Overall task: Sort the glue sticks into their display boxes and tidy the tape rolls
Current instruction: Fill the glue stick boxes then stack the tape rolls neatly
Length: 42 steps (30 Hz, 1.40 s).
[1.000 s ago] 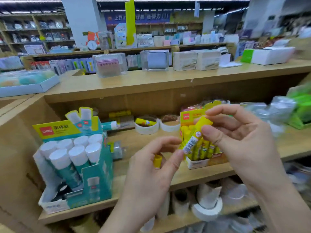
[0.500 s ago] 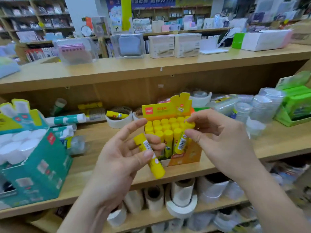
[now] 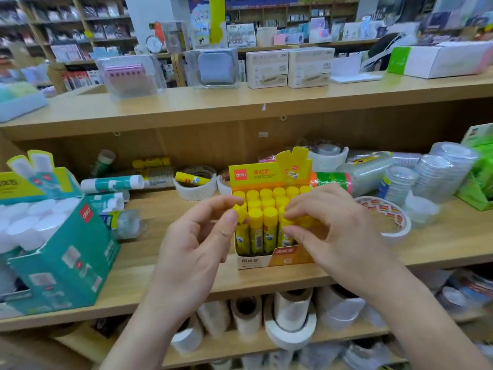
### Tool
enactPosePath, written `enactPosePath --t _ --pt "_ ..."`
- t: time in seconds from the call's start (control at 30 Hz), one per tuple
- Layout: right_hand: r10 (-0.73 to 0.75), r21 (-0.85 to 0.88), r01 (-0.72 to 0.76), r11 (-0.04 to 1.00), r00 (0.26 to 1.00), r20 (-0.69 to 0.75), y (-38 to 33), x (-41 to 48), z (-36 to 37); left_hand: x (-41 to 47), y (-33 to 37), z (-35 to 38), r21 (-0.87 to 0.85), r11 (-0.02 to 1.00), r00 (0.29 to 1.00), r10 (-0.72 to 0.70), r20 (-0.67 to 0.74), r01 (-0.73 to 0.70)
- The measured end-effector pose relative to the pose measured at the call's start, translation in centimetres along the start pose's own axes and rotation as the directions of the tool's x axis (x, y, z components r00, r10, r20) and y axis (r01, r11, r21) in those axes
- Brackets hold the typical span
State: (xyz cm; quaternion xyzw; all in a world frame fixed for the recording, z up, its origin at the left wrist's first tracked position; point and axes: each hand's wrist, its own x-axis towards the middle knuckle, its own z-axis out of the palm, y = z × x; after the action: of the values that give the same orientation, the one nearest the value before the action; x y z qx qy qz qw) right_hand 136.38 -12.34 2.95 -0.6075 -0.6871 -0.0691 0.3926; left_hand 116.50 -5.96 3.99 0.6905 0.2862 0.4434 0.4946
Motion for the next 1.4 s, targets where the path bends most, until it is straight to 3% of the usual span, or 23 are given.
enactPosePath --t 0.2,0.5,0.67,0.77,0.93,1.07,1.2,1.4 --pt "-0.056 -0.055 0.057 0.997 0.998 0.016 0.2 -0.4 0.5 0.6 -0.4 -0.7 0.258 0.957 0.989 0.112 0.095 -0.133" --pt "0.040 0.072 -0.039 0.997 0.999 -0.011 0.4 -1.2 0.2 0.8 0.4 -0.2 0.102 0.993 0.997 0.060 -0.052 -0.055" --pt "0.021 0.014 -0.021 1.000 1.000 0.004 -0.1 -1.6 0.4 0.9 0.3 -0.4 0.076 0.996 0.993 0.036 0.108 -0.044" --pt "0.031 0.000 -0.031 1.000 0.999 0.009 0.0 -1.8 0.5 0.8 0.3 -0.4 0.177 0.977 0.987 0.099 0.129 -0.121" --pt "0.027 0.022 -0.027 0.999 1.000 0.004 0.1 -1.9 0.4 0.9 0.5 -0.2 0.381 0.896 0.966 0.256 -0.020 -0.229" --pt "0.027 0.045 -0.026 0.999 1.000 -0.017 0.3 -1.9 0.3 1.3 0.1 0.0 0.604 0.719 0.928 0.360 0.100 -0.344" --pt "0.021 0.042 -0.021 0.999 1.000 -0.014 0.4 -2.0 0.3 1.7 0.2 -0.7 0.620 0.682 0.910 0.392 0.137 -0.387" --pt "-0.012 -0.011 0.011 1.000 0.999 -0.029 0.5 -2.0 0.3 1.8 -1.1 0.8 0.698 0.543 0.874 0.404 0.270 -0.467"
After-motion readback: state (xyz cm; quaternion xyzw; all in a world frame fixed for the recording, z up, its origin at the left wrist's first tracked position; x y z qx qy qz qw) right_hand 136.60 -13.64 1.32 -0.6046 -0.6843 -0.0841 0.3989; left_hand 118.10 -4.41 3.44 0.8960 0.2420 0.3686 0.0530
